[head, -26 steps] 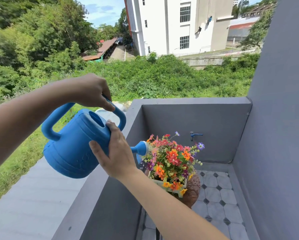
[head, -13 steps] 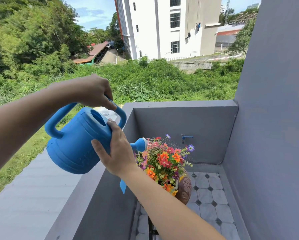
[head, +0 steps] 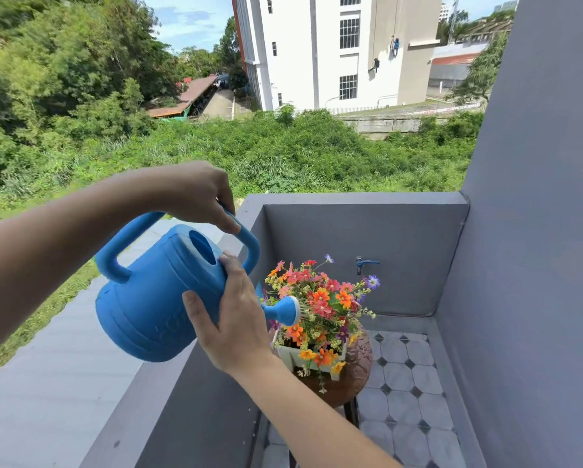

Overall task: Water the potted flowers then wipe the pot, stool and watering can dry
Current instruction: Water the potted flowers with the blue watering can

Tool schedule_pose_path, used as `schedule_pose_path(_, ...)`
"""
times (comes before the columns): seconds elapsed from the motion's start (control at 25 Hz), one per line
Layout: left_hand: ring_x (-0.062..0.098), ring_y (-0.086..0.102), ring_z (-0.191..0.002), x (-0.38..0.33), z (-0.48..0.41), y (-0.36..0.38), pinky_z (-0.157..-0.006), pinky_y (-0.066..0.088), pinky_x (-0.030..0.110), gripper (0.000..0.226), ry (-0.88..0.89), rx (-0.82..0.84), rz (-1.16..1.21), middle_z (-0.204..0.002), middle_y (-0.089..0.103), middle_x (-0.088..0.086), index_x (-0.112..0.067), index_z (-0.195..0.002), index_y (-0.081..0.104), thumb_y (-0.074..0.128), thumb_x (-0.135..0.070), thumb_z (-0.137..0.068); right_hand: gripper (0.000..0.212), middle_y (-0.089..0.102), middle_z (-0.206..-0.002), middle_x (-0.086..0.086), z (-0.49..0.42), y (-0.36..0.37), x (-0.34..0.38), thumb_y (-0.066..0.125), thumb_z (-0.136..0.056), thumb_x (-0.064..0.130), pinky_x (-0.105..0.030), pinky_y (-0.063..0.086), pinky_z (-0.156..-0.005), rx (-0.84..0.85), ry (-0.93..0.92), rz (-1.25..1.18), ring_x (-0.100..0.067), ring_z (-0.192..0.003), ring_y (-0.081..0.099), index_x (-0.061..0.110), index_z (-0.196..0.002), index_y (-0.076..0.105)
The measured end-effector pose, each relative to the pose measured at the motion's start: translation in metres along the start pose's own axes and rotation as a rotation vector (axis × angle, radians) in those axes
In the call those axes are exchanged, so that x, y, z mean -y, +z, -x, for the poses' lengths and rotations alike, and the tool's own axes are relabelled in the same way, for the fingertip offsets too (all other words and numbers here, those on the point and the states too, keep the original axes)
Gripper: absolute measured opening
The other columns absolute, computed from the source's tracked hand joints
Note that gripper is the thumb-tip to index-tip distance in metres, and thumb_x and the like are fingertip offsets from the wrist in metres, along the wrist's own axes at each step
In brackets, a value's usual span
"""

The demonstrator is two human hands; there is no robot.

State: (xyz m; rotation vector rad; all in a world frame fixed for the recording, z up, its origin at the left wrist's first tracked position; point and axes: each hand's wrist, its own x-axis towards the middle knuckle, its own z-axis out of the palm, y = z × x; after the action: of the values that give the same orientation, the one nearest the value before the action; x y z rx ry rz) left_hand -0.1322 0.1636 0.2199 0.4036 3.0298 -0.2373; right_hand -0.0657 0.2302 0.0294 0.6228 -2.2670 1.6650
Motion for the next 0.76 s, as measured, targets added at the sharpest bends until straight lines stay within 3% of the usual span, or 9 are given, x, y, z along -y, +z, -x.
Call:
schedule_pose_path(0.4, 0.006, 0.047, -0.054, 0.005, -0.004, -0.025, -0.049, 0.032, 0.024, 0.027, -0.009, -0.113, -0.026, -0.062, 0.063, -0.006, -0.022, -0.092, 0.078, 0.069, -0.044, -0.078, 0.073, 0.032, -0.154, -0.006, -0.035, -0.007, 0.006, 0.046, -0.088, 0.052, -0.037, 0.028, -0.114, -0.014, -0.044, -0.017, -0.018, -0.142, 0.027, 0.010, -0.145, 0.028)
schedule_pose_path(0.76, 0.009, 0.054, -0.060, 0.019, 0.007, -0.017, -0.053, 0.039, 0.025, 0.026, -0.055, -0.017, -0.046, -0.067, 0.067, -0.004, -0.027, -0.089, 0.078, 0.070, -0.048, -0.075, 0.073, 0.030, -0.155, -0.003, -0.017, 0.011, 0.017, 0.044, -0.089, 0.055, -0.037, 0.026, -0.115, 0.034, 0.000, -0.070, -0.015, -0.144, 0.023, 0.012, -0.146, 0.025)
